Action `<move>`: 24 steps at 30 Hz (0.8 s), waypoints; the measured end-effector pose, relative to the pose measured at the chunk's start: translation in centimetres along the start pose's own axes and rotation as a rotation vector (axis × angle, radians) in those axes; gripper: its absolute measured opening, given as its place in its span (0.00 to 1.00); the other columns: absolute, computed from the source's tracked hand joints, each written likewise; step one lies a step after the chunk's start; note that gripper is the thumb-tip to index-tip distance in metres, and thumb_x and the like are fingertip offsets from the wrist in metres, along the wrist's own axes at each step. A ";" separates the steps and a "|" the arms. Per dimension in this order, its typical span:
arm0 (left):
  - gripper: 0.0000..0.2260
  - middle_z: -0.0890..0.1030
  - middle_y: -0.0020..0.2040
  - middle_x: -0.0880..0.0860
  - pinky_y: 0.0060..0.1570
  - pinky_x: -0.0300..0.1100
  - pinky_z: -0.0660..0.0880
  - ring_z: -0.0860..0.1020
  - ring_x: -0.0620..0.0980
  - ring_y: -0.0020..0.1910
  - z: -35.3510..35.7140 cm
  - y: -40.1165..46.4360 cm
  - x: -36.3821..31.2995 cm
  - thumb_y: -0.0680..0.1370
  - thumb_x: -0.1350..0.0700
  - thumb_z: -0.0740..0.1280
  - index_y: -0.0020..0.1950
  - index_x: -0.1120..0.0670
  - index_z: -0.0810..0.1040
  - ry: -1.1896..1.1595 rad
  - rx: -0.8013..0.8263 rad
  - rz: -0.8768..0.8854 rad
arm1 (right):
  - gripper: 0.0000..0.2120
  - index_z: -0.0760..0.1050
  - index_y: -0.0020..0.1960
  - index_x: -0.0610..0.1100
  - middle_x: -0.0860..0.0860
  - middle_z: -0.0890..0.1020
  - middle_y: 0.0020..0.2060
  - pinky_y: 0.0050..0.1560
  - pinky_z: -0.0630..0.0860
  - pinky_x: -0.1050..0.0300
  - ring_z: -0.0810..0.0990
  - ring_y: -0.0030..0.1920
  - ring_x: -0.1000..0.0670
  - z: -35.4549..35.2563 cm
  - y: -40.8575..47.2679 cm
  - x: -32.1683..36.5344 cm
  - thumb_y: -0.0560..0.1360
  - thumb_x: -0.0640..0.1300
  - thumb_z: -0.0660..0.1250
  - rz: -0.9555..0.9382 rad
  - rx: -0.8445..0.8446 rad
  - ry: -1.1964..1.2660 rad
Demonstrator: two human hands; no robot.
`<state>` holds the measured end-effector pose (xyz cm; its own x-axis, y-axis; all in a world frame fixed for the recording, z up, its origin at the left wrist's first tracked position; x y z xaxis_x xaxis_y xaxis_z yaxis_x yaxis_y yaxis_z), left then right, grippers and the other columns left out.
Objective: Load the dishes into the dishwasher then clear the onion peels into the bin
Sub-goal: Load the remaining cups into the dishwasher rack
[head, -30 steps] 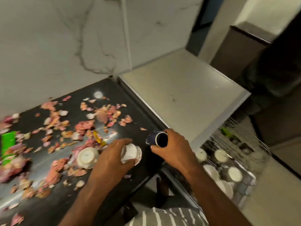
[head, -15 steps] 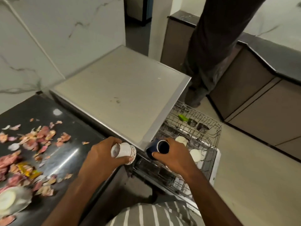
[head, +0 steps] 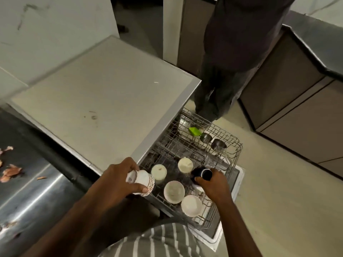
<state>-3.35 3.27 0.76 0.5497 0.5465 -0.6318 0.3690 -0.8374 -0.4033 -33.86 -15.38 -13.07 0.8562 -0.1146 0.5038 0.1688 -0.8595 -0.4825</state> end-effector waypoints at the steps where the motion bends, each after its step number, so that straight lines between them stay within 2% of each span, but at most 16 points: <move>1: 0.24 0.84 0.48 0.43 0.43 0.44 0.80 0.83 0.44 0.46 0.3 0.4 -0.5 0.64 0.44 0.85 0.53 0.43 0.76 0.008 0.009 -0.005 | 0.28 0.79 0.60 0.43 0.46 0.84 0.51 0.43 0.79 0.53 0.83 0.46 0.46 -0.4 1.4 -1.3 0.66 0.57 0.81 0.025 -0.012 -0.004; 7: 0.24 0.82 0.46 0.40 0.36 0.29 0.73 0.82 0.39 0.44 1.2 2.6 -2.0 0.67 0.45 0.83 0.54 0.41 0.73 0.087 -0.025 -0.055 | 0.28 0.77 0.60 0.42 0.43 0.84 0.53 0.46 0.83 0.48 0.84 0.49 0.40 -1.8 9.8 -6.9 0.68 0.58 0.79 0.095 -0.072 -0.161; 13: 0.24 0.81 0.48 0.38 0.36 0.30 0.73 0.81 0.40 0.44 1.3 3.2 -1.6 0.67 0.44 0.83 0.55 0.41 0.73 0.114 -0.011 -0.154 | 0.30 0.72 0.69 0.38 0.39 0.79 0.62 0.55 0.83 0.42 0.82 0.58 0.38 -0.4 15.4 -6.9 0.74 0.51 0.78 0.066 -0.013 -0.228; 20: 0.24 0.81 0.47 0.38 0.36 0.25 0.73 0.81 0.37 0.44 0.7 3.2 -0.8 0.67 0.47 0.83 0.56 0.43 0.74 0.094 -0.066 -0.220 | 0.31 0.69 0.71 0.38 0.38 0.78 0.62 0.54 0.83 0.45 0.82 0.55 0.40 3.0 19.6 -7.1 0.75 0.49 0.77 0.095 0.105 -0.282; 24: 0.24 0.81 0.45 0.37 0.36 0.25 0.73 0.80 0.35 0.43 0.4 3.7 -0.8 0.66 0.46 0.84 0.55 0.42 0.74 0.106 -0.090 -0.222 | 0.27 0.71 0.68 0.36 0.41 0.77 0.52 0.43 0.77 0.52 0.77 0.45 0.46 3.4 21.1 -7.5 0.76 0.48 0.76 0.120 0.141 -0.272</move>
<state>-2.77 -0.30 -0.50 0.5219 0.7186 -0.4595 0.5519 -0.6953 -0.4604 -35.10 -31.00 -29.50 0.9699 -0.0570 0.2368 0.1088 -0.7686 -0.6304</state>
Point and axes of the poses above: each hand's wrist, its own y-axis towards the middle knuckle, its own z-axis out of the palm, x = y × z, the point moved 9 cm from there along y, towards the middle knuckle
